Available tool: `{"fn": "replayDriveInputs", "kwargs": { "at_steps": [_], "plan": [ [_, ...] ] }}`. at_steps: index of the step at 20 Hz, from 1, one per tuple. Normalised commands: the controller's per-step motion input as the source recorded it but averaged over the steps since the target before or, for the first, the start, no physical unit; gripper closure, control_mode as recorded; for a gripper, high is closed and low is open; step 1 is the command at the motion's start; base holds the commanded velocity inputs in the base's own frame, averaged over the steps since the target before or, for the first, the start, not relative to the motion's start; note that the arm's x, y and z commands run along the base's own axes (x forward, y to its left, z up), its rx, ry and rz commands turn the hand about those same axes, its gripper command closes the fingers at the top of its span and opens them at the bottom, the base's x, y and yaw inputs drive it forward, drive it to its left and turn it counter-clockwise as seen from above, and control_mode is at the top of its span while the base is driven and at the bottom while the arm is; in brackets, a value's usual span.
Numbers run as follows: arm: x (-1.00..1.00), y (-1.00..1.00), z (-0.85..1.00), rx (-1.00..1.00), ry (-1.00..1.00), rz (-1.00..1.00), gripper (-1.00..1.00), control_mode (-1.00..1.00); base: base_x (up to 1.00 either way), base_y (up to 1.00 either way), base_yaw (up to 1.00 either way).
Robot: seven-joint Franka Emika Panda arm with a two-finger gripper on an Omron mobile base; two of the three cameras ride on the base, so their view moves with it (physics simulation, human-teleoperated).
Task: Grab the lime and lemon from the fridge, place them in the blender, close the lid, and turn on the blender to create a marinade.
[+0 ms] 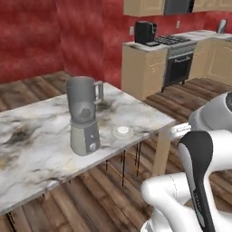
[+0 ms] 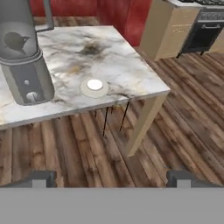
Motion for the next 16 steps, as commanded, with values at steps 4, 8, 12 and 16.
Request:
{"fn": "replayDriveInputs", "kwargs": {
  "at_steps": [4,8,12,16],
  "plan": [
    [0.0,0.0,0.0,0.0,0.0,0.0,-1.0,1.0,0.0,-0.2,-0.93],
    [0.0,0.0,0.0,0.0,0.0,0.0,-1.0,1.0,0.0,-0.21,-0.99],
    [0.0,0.0,0.0,0.0,0.0,0.0,-1.0,1.0,0.0,-0.13,-1.0],
    [0.0,0.0,0.0,0.0,0.0,0.0,-1.0,1.0,0.0,-0.13,-1.0]
  ]
}}
